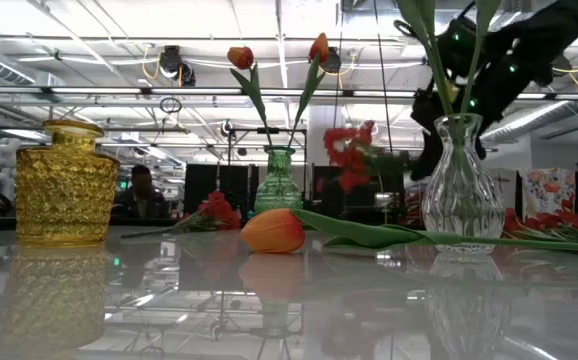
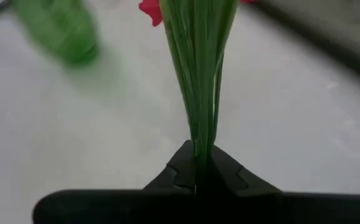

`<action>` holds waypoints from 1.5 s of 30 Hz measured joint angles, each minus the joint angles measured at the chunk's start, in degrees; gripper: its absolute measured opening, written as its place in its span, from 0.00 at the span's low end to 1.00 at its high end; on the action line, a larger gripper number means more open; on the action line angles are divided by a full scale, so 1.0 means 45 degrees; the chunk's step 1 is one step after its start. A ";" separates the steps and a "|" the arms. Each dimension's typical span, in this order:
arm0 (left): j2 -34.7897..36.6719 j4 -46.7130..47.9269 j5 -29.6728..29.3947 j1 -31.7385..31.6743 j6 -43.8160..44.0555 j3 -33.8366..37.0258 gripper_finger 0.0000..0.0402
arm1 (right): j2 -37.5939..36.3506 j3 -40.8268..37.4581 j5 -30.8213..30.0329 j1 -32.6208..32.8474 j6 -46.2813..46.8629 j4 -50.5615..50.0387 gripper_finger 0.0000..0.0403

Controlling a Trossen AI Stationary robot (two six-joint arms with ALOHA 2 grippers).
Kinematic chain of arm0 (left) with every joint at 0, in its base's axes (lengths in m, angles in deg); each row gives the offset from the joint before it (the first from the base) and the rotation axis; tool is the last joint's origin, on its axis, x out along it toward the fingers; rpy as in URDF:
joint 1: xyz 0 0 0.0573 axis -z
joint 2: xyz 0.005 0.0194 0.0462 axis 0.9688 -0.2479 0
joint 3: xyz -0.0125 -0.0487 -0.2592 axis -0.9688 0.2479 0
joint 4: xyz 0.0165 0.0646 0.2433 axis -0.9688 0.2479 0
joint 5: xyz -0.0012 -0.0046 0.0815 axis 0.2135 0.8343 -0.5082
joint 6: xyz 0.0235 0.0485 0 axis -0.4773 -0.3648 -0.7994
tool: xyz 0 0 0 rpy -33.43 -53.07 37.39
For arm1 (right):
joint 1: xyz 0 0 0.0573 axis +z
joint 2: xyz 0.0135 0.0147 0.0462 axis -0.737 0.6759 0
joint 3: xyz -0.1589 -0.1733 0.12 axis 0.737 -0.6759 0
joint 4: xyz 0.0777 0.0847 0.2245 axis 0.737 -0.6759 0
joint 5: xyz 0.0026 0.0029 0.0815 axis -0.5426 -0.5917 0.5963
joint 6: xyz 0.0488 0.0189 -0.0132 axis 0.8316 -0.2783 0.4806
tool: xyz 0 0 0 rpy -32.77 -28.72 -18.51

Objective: Sort flowers into vase by color
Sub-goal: Put the middle red flowers into the yellow vase

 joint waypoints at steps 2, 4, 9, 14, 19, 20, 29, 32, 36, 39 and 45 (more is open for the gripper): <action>0.0000 -0.0053 0.0000 0.0000 -0.0003 0.0000 0.64 | -0.0427 0.0372 -0.0834 -0.0226 -0.0166 -0.0444 0.01; 0.0000 -0.0050 -0.0005 0.0000 0.0002 0.0000 0.64 | -0.0905 0.0751 -0.1618 -0.0454 -0.0183 -0.0786 0.01; 0.0000 -0.0123 -0.0028 0.0000 -0.0012 0.0000 0.64 | -0.2308 0.1687 -0.2344 -0.0900 -0.0500 -0.1174 0.01; 0.0000 -0.0626 -0.0039 0.0000 -0.0338 0.0000 0.64 | -0.3711 0.2728 -0.2286 -0.1214 -0.1260 -0.1234 0.01; 0.0000 -0.1080 -0.0043 0.0000 -0.0343 0.0000 0.64 | -0.4600 0.4030 -0.1561 -0.1157 -0.1754 -0.1044 0.01; 0.0000 -0.1241 -0.0044 0.0000 -0.0342 0.0000 0.64 | -0.4722 0.4266 -0.1072 -0.1101 -0.1703 -0.0802 0.01; 0.0000 -0.3449 -0.0397 0.0059 -0.0982 0.0000 0.64 | -0.4536 0.5031 0.3336 0.0341 0.0231 0.4886 0.01; 0.0000 -0.4932 -0.0403 0.0175 -0.1811 0.0000 0.64 | -0.3830 0.5031 0.3480 0.1359 0.0397 0.6527 0.01; 0.0000 -0.7101 -0.0401 0.0229 -0.3312 0.0000 0.64 | -0.2311 0.5026 0.3465 0.2716 0.0123 0.9035 0.01; 0.0000 -0.8245 -0.0354 0.0038 -0.3549 0.0000 0.64 | -0.1137 0.5021 0.3470 0.3462 -0.0074 1.0997 0.01; 0.0000 -0.8952 -0.0269 -0.0463 -0.3219 0.0000 0.64 | 0.0895 0.5891 0.3424 0.4673 -0.1108 1.2231 0.01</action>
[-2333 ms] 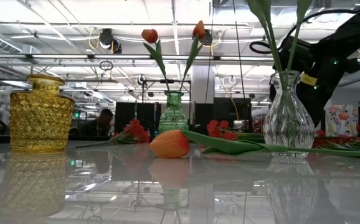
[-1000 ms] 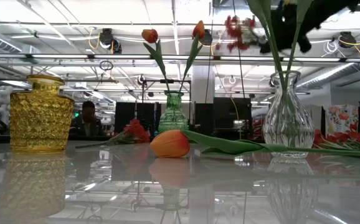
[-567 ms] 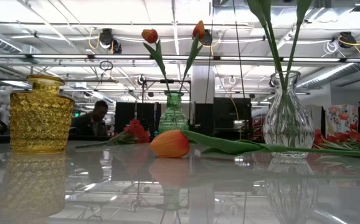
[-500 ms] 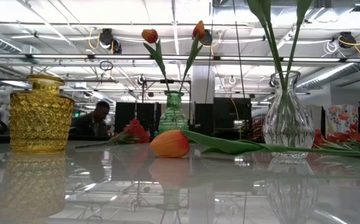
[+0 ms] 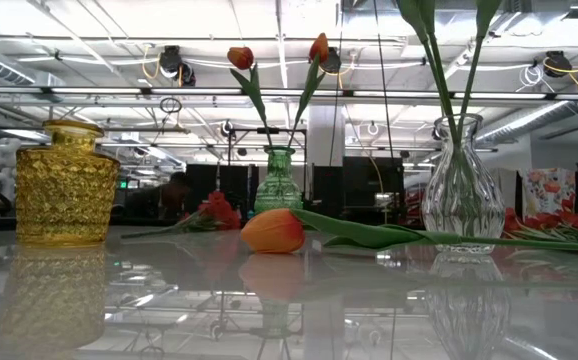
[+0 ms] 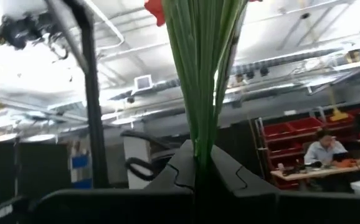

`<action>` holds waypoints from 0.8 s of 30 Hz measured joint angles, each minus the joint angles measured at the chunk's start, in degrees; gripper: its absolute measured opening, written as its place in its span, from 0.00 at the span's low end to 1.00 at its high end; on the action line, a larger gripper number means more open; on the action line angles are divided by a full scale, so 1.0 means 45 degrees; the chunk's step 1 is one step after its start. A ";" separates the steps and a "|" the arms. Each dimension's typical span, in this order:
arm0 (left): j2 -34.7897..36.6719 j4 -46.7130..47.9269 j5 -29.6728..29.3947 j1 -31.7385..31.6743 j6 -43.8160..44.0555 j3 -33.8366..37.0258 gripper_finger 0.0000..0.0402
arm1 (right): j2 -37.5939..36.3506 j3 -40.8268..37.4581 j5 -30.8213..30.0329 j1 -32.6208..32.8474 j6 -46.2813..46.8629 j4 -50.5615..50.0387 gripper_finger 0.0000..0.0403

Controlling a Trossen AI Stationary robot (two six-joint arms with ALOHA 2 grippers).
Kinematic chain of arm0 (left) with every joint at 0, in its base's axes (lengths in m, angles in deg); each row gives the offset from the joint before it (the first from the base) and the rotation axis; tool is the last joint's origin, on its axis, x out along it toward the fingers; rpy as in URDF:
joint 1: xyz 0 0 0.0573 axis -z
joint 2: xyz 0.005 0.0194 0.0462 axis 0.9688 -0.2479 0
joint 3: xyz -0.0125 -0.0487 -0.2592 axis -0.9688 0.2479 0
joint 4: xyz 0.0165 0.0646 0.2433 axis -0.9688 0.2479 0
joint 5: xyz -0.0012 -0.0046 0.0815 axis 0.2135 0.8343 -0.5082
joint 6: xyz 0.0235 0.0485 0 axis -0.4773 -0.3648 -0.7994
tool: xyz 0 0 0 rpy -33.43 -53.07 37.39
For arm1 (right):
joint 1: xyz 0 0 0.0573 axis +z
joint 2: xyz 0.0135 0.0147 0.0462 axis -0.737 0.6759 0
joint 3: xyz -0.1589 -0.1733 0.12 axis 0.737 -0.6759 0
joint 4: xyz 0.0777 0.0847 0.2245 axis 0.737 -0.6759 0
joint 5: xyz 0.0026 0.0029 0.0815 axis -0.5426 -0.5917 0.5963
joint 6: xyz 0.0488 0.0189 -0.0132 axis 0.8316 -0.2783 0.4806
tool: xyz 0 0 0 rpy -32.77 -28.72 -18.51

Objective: Sort flowers into vase by color
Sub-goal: Put the middle red flowers into the yellow vase

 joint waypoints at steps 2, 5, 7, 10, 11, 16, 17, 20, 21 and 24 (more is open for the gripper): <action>0.0000 0.0078 0.0338 -0.0101 0.0273 0.0000 0.64 | 0.0611 0.0596 0.0003 0.0344 -0.0440 -0.0072 0.01; -0.0026 0.0023 0.1361 -0.0164 0.0347 0.0000 0.64 | 0.1453 0.1637 0.0008 0.0754 -0.1045 -0.0843 0.01; -0.0132 -0.0052 0.1461 -0.0131 0.0311 -0.0005 0.64 | 0.1916 0.2316 0.0003 0.0981 -0.1529 -0.1712 0.01; -0.0170 0.0224 0.1410 -0.0052 0.0089 -0.0005 0.64 | 0.2564 0.3161 -0.0068 0.1238 -0.2114 -0.2490 0.01; -0.0164 0.0225 0.1371 -0.0052 -0.0008 -0.0005 0.64 | 0.2700 0.3352 -0.0093 0.1296 -0.2193 -0.2618 0.01; -0.0160 0.0511 0.1349 0.0080 -0.0022 -0.0005 0.64 | 0.3398 0.3983 -0.0127 0.1500 -0.2485 -0.2642 0.01; -0.0160 0.0502 0.1345 0.0106 -0.0024 -0.0005 0.64 | 0.3505 0.4031 -0.0129 0.1500 -0.2539 -0.2634 0.01; -0.0155 0.0486 0.1332 0.0118 -0.0043 -0.0005 0.64 | 0.3754 0.4031 -0.0128 0.1520 -0.2558 -0.2471 0.01; -0.0161 0.0518 0.1332 0.0118 -0.0043 -0.0005 0.64 | 0.3821 0.4031 -0.0128 0.1520 -0.2562 -0.2354 0.01; -0.0241 0.0520 0.1332 0.0118 -0.0087 -0.0005 0.63 | 0.3975 0.4031 -0.0124 0.1515 -0.2699 -0.2045 0.01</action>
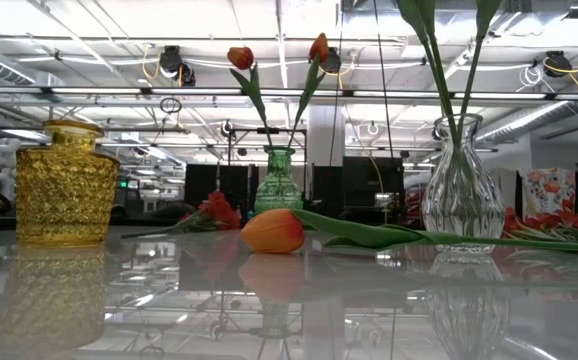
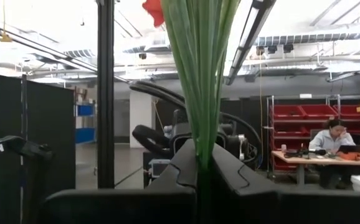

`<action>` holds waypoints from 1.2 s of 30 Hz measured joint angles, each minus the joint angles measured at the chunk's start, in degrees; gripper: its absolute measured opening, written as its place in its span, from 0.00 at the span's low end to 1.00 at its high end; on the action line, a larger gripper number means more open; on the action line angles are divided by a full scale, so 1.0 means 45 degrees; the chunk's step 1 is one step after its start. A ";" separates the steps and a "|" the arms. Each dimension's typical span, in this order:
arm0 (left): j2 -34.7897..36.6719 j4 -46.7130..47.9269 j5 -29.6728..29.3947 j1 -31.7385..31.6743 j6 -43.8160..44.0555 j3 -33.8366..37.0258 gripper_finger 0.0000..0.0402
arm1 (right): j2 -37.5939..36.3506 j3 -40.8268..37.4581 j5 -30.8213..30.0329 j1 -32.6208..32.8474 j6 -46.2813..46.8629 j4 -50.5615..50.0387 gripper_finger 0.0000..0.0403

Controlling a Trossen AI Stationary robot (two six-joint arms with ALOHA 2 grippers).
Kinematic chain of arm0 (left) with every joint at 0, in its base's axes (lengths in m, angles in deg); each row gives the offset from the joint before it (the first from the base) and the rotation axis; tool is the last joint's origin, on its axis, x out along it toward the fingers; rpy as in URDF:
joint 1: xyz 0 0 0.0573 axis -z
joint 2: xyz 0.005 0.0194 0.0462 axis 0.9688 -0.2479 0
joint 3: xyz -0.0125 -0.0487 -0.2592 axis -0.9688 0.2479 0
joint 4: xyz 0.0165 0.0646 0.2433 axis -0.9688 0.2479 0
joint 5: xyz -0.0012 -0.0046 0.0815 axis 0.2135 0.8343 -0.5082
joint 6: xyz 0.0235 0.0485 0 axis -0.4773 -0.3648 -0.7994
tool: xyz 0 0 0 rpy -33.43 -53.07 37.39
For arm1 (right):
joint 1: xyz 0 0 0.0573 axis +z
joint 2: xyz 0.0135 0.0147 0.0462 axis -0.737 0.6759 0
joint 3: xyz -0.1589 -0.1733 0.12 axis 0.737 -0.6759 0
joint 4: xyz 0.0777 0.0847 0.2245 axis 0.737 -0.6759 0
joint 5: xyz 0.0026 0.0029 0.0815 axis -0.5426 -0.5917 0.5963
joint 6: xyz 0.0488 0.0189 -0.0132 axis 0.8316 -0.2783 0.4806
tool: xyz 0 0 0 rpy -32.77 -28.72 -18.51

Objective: Sort flowers into vase by color
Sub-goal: Put the middle red flowers into the yellow vase

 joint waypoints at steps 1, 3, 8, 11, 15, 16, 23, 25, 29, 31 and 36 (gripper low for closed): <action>-0.0010 0.0045 0.0000 0.0000 0.0000 0.0000 0.61 | 0.0022 0.0000 0.0000 0.0009 -0.0041 0.0040 0.01; -0.0012 0.0230 0.0000 0.0000 0.0003 0.0000 0.56 | 0.0027 0.0001 0.0000 0.0044 -0.0144 0.0035 0.01; -0.0012 0.0330 0.0000 0.0023 -0.0015 0.0000 0.36 | 0.0027 0.0004 0.0000 0.0049 -0.0339 0.0012 0.01; -0.0012 0.0321 0.0005 0.0053 -0.0072 0.0000 0.20 | 0.0027 0.0001 -0.0006 0.0049 -0.0354 -0.0058 0.01; -0.0007 0.0417 0.0104 0.0107 -0.0329 0.0000 0.03 | 0.0026 0.0005 -0.0098 0.0053 -0.0373 -0.0367 0.01; -0.0007 0.0426 0.0155 0.0107 -0.0301 0.0000 0.03 | 0.0022 0.0020 -0.0260 0.0063 -0.0378 -0.0442 0.02; 0.0116 0.0684 0.0185 0.0340 -0.0243 0.0005 0.01 | -0.0094 0.0024 -0.0539 0.0068 -0.0112 -0.1186 0.22; 0.0254 0.0833 0.0185 0.0461 -0.0240 0.0008 0.01 | -0.0238 0.0019 -0.0570 0.0110 -0.0043 -0.1427 0.29; 0.0636 0.1351 0.0102 0.0749 -0.0268 0.0010 0.01 | -0.0718 0.0007 -0.0638 0.0316 -0.0157 -0.2458 0.43; 0.0939 0.1750 -0.0158 0.0909 -0.0324 0.0010 0.01 | -0.1174 0.0005 -0.0680 0.0413 -0.0386 -0.3324 0.49; 0.1643 0.2037 -0.0466 0.1275 -0.0363 0.0005 0.01 | -0.2360 0.0029 -0.0672 0.0823 -0.0416 -0.5853 0.60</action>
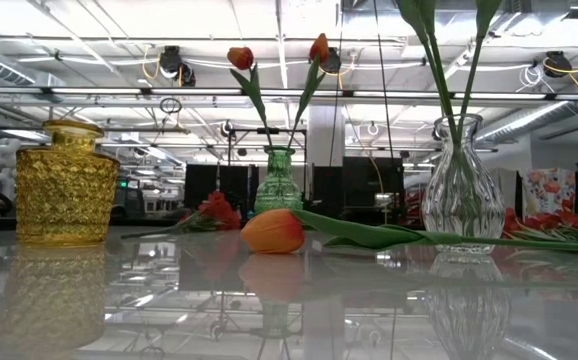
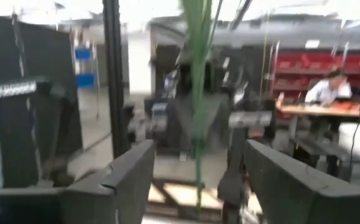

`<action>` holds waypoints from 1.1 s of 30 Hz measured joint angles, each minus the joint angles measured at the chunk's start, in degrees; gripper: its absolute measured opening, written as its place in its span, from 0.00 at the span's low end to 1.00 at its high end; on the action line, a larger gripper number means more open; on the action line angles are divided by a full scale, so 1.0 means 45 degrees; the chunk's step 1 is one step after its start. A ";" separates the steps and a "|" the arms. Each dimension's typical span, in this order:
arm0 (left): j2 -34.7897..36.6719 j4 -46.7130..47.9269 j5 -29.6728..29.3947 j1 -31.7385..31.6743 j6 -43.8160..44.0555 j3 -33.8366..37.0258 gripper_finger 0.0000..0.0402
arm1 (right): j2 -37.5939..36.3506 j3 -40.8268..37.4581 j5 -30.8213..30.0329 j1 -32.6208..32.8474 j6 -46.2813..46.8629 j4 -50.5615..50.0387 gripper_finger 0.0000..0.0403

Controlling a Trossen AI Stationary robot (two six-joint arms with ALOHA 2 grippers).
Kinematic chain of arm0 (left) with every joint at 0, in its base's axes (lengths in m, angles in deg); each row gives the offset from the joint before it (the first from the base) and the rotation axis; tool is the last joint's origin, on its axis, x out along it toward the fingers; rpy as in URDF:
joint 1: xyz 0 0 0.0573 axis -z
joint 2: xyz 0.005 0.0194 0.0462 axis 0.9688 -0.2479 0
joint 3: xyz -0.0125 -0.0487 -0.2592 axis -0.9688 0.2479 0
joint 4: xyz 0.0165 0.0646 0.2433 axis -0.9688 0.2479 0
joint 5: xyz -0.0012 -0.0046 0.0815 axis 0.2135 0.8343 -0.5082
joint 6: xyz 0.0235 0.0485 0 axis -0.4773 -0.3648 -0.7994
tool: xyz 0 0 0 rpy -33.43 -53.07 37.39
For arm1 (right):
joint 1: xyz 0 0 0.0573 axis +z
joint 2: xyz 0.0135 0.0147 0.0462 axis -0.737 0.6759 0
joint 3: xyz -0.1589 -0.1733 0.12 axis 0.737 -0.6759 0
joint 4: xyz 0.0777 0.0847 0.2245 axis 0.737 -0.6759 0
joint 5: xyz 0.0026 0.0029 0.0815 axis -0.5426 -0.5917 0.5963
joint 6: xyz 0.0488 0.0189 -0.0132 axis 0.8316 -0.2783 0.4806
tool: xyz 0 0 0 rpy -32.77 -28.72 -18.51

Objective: Sort flowers into vase by color
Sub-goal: Put the middle red flowers into the yellow vase

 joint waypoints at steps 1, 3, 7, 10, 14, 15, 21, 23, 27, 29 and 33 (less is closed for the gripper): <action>0.0029 -0.0116 0.0000 0.0056 -0.0042 0.0000 0.00 | -0.0092 0.0005 -0.0011 0.0113 -0.0016 -0.0508 0.61; 0.0023 -0.0405 0.0017 0.0172 -0.0243 0.0000 0.00 | -0.0037 -0.0010 -0.0222 0.0368 0.0009 -0.1290 0.63; -0.0269 -0.1208 0.0138 0.0251 -0.0373 -0.0010 0.00 | 0.0620 -0.0018 -0.1056 0.0847 -0.0036 -0.1479 0.63; -0.0618 -0.1574 0.0226 0.0270 -0.0552 -0.0008 0.00 | 0.1134 -0.0029 -0.1300 0.1042 -0.0069 -0.1037 0.62; -0.0897 -0.1956 0.0248 0.0274 -0.0545 -0.0005 0.00 | 0.1631 -0.0029 -0.1320 0.1067 -0.0069 -0.0350 0.60; -0.0932 -0.1920 0.0253 0.0302 -0.0538 -0.0005 0.00 | 0.1694 -0.0029 -0.1324 0.1067 -0.0069 -0.0264 0.59; -0.0960 -0.1912 0.0266 0.0459 -0.0453 -0.0005 0.00 | 0.1755 -0.0029 -0.1589 0.1067 -0.0250 0.0074 0.47; -0.0960 -0.1871 0.0267 0.0508 -0.0531 -0.0005 0.00 | 0.1755 -0.0029 -0.1588 0.1067 -0.0376 0.0246 0.41; -0.0960 -0.1865 0.0267 0.0559 -0.0555 -0.0005 0.00 | 0.1755 -0.0029 -0.1592 0.1067 -0.0557 0.0312 0.26; -0.0960 -0.1835 0.0271 0.0551 -0.0560 -0.0005 0.00 | 0.1755 -0.0029 -0.1594 0.1067 -0.0647 0.0293 0.18; -0.0960 -0.1810 0.0267 0.0546 -0.0694 -0.0005 0.00 | 0.1755 -0.0029 -0.1600 0.1067 -0.0722 0.0298 0.03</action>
